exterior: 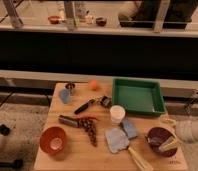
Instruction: Place fork in purple bowl
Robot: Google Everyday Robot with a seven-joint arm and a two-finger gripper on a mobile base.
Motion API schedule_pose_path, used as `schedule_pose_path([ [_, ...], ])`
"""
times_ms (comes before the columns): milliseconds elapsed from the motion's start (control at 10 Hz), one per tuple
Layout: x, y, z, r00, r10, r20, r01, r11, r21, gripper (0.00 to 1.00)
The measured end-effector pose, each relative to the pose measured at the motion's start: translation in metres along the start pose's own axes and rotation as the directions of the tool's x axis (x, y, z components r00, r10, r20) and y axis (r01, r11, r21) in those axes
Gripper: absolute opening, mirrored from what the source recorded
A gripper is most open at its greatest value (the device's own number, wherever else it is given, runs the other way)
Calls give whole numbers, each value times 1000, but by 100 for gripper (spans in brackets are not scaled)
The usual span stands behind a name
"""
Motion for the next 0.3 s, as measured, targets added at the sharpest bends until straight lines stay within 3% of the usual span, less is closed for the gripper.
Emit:
schedule_pose_path([
  [300, 1, -1, -3, 1000, 4, 6, -4, 1000, 4, 80],
])
